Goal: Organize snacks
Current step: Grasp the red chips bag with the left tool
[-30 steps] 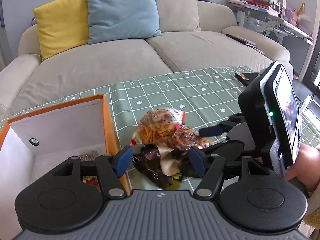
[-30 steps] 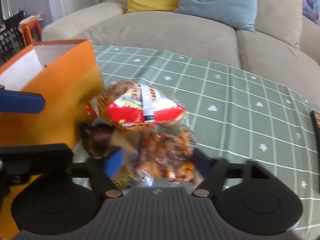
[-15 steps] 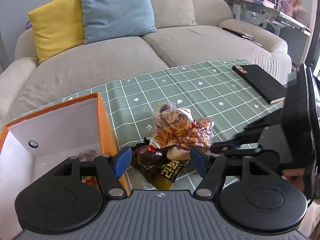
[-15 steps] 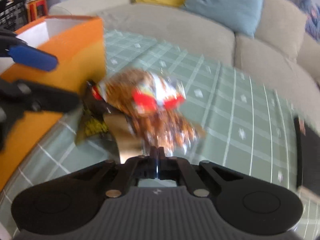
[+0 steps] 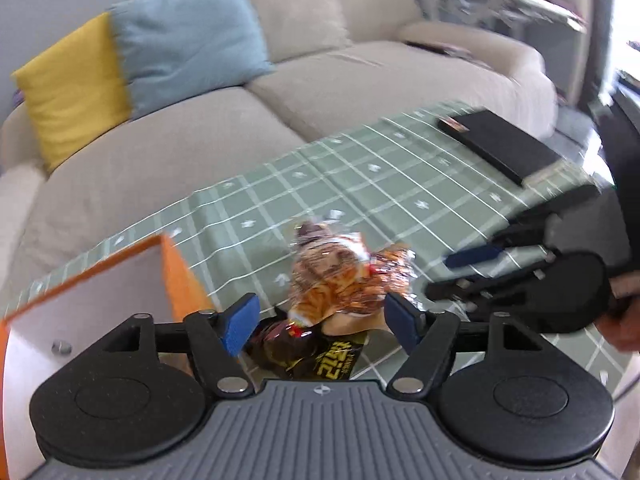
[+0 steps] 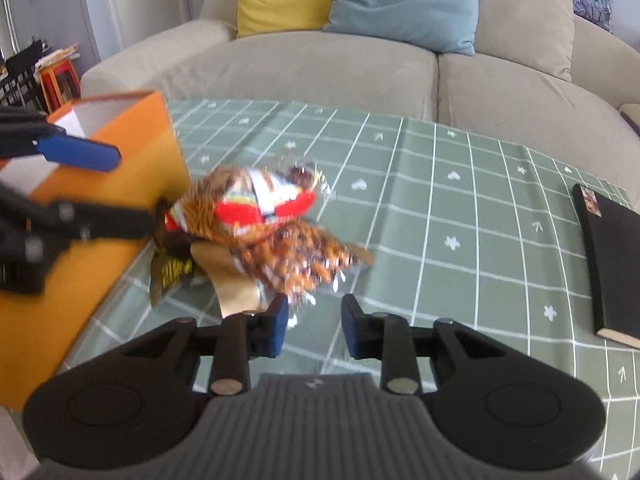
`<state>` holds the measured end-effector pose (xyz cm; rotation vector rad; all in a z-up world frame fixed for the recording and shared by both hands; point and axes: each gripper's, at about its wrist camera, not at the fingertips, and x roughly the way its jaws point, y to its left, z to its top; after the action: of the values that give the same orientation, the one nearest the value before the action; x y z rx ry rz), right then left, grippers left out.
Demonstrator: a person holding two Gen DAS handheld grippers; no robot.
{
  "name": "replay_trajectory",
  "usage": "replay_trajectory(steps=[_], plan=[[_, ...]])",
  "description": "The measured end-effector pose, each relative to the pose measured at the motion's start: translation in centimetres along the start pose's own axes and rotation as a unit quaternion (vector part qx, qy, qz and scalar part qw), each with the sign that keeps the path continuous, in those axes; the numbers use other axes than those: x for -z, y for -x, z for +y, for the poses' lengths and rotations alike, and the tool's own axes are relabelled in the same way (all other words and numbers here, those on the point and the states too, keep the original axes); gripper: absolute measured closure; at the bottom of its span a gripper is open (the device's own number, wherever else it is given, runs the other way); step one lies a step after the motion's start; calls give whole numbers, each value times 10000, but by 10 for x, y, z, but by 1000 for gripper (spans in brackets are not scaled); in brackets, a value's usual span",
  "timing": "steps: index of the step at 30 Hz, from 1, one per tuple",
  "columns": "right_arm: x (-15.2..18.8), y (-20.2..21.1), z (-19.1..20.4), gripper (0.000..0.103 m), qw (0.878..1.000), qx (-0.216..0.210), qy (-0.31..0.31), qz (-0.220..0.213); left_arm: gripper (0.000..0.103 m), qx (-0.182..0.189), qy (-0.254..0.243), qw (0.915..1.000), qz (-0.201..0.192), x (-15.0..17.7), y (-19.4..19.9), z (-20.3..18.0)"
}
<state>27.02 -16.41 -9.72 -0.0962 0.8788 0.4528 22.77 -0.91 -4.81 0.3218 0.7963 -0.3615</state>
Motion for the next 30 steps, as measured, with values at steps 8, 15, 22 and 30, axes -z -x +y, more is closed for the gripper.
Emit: replay_trajectory(steps=[8, 15, 22, 30], plan=[[-12, -10, -13, 62, 9996, 79, -277, -5, 17, -50, -721, 9970, 283, -18, -37, -15], [-9, -17, -27, 57, 9994, 148, -293, 124, 20, -346, -943, 9941, 401, -26, -59, -23], [-7, -21, -25, 49, 9997, 11, -141, 182, 54, -292, -726, 9960, 434, -27, -67, -19], [-16, -27, -9, 28, 9993, -309, 174, 74, 62, -180, 455, 9983, 330, -25, -41, 10]])
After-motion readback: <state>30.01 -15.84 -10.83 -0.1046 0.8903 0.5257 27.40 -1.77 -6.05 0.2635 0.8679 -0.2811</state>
